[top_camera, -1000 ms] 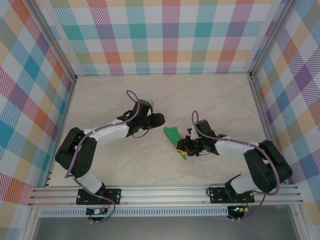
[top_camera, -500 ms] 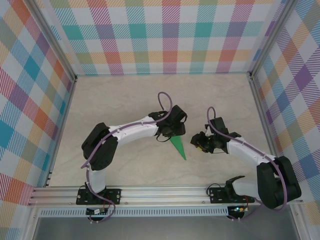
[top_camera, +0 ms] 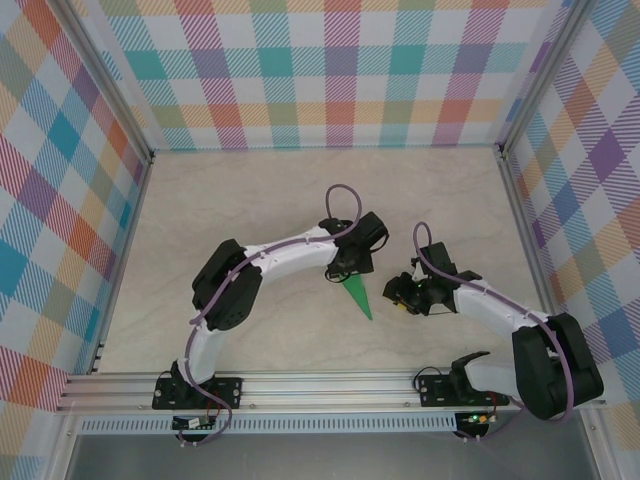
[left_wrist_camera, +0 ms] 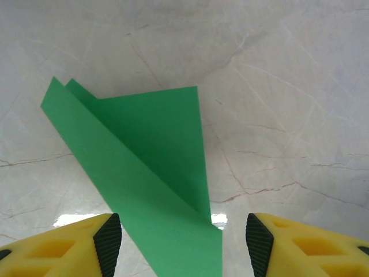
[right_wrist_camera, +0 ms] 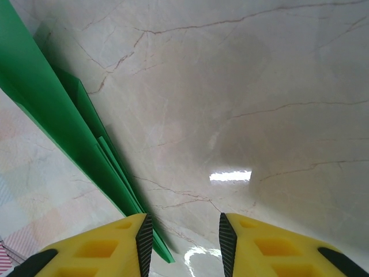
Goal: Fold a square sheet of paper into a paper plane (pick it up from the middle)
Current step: Move a paper plane to the center of the table.
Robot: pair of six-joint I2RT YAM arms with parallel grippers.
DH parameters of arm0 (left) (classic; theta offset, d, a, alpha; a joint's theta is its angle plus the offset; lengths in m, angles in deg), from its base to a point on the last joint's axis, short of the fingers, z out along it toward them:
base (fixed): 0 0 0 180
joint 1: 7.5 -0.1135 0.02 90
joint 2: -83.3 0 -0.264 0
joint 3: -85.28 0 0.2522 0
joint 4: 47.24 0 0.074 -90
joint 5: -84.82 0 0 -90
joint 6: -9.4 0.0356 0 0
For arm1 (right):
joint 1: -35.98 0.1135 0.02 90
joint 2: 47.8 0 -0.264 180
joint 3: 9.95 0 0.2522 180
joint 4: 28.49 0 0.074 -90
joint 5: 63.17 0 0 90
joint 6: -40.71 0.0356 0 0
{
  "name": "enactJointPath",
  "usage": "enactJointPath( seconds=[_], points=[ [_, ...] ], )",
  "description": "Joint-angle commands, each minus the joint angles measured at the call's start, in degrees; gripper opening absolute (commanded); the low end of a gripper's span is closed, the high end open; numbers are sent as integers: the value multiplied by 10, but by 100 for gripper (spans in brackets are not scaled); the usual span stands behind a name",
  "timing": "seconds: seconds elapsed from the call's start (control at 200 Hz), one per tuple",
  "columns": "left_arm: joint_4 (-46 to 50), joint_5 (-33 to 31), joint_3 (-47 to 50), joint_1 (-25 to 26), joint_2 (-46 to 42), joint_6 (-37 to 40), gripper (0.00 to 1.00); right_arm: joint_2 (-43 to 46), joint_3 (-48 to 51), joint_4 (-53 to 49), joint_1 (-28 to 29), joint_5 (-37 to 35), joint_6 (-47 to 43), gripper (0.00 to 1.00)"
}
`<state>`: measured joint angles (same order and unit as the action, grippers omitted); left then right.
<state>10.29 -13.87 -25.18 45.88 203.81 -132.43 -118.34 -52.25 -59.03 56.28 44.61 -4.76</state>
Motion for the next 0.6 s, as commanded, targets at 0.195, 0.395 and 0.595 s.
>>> enactJointPath(
  seconds=[0.195, 0.395, 0.595],
  points=[
    [110, -36, -85, 29, 60, -4, 60, 14, 11, -14, -1, 1, -9, 39],
    [123, -48, -80, 29, 57, -2, 54, 12, 11, -13, -2, 5, -7, 40],
    [114, -59, -55, 29, 33, -5, 47, 4, 5, -12, -2, 13, -9, 41]
  ],
)
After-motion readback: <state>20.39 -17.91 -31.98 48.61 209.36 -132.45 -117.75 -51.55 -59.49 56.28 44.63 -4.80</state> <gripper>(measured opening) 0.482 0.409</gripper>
